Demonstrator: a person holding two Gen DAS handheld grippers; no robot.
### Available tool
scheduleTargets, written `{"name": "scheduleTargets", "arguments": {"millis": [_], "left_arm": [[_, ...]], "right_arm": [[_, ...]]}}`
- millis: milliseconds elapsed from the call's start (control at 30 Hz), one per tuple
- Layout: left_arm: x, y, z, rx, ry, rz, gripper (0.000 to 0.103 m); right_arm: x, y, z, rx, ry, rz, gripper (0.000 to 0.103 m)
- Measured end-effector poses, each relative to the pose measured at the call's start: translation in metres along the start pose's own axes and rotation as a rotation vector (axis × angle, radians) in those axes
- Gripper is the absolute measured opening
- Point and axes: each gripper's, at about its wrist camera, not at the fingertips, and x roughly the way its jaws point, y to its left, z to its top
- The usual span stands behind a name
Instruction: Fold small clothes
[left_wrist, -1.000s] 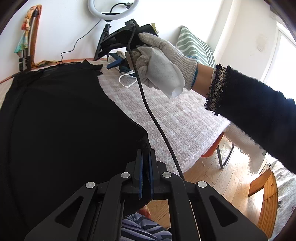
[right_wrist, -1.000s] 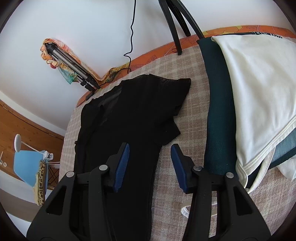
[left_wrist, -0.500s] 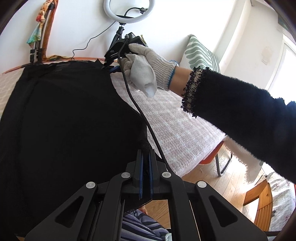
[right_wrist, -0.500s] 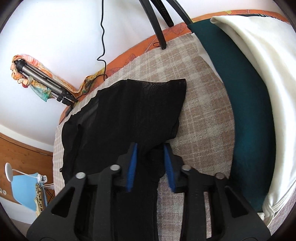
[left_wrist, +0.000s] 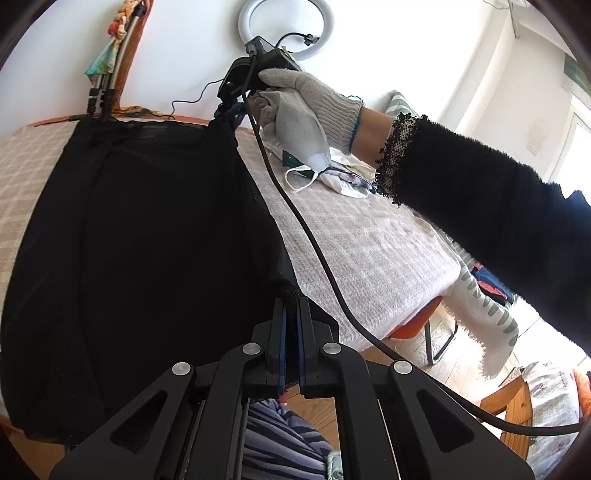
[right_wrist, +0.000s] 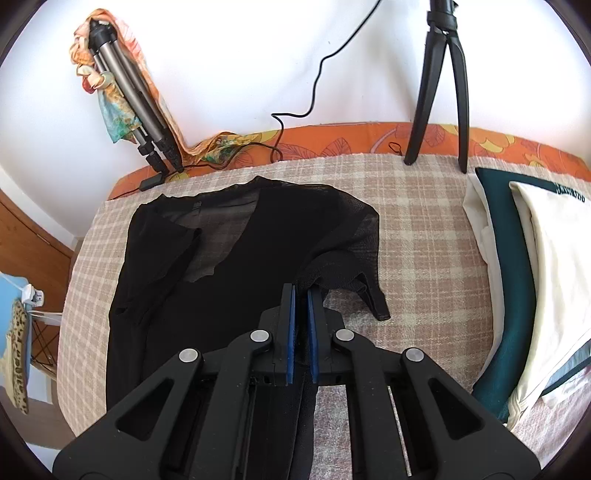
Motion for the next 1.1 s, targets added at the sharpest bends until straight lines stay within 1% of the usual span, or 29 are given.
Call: {"name": "scheduleTargets", "arguments": {"millis": [200, 367, 533, 667, 733, 800, 833, 867, 900, 967, 1033, 1067, 1100], "left_arm": [[-0.018, 0.017, -0.007, -0.061, -0.031, 0.022, 0.003], [-0.027, 0.036, -0.012, -0.119, -0.044, 0.042, 0.003], [-0.034, 0.047, -0.016, -0.148, -0.048, 0.057, 0.003], [-0.034, 0.054, -0.022, -0.162, -0.026, 0.068, 0.003], [-0.033, 0.056, -0.023, -0.162, -0.008, 0.063, 0.003], [-0.035, 0.056, -0.024, -0.151, -0.002, 0.077, 0.003], [-0.036, 0.056, -0.023, -0.149, 0.006, 0.076, 0.004], [-0.038, 0.056, -0.022, -0.151, 0.02, 0.074, 0.009], [-0.04, 0.056, -0.021, -0.15, 0.023, 0.077, 0.012], [-0.049, 0.056, -0.019, -0.14, 0.011, 0.076, 0.013], [-0.06, 0.058, -0.016, -0.133, -0.002, 0.08, 0.022], [-0.067, 0.06, -0.015, -0.133, -0.013, 0.091, 0.031], [-0.072, 0.062, -0.013, -0.134, -0.022, 0.099, 0.037]], "right_arm": [[0.002, 0.059, 0.005, -0.129, -0.008, -0.075, 0.007], [0.022, 0.104, -0.001, -0.208, 0.01, -0.105, 0.007], [0.045, 0.139, -0.009, -0.279, 0.027, -0.152, 0.007], [0.06, 0.153, -0.009, -0.286, 0.047, -0.149, 0.007], [0.071, 0.157, -0.01, -0.288, 0.074, -0.126, 0.007], [0.08, 0.157, -0.012, -0.278, 0.119, -0.067, 0.019], [0.082, 0.156, -0.013, -0.268, 0.133, -0.038, 0.036], [0.081, 0.154, -0.014, -0.257, 0.139, -0.017, 0.05], [0.078, 0.152, -0.015, -0.247, 0.134, -0.001, 0.052], [0.065, 0.145, -0.015, -0.232, 0.119, 0.027, 0.052], [0.045, 0.132, -0.013, -0.197, 0.098, 0.077, 0.052], [0.034, 0.125, -0.013, -0.183, 0.089, 0.103, 0.052], [0.021, 0.117, -0.013, -0.17, 0.07, 0.114, 0.052]]}}
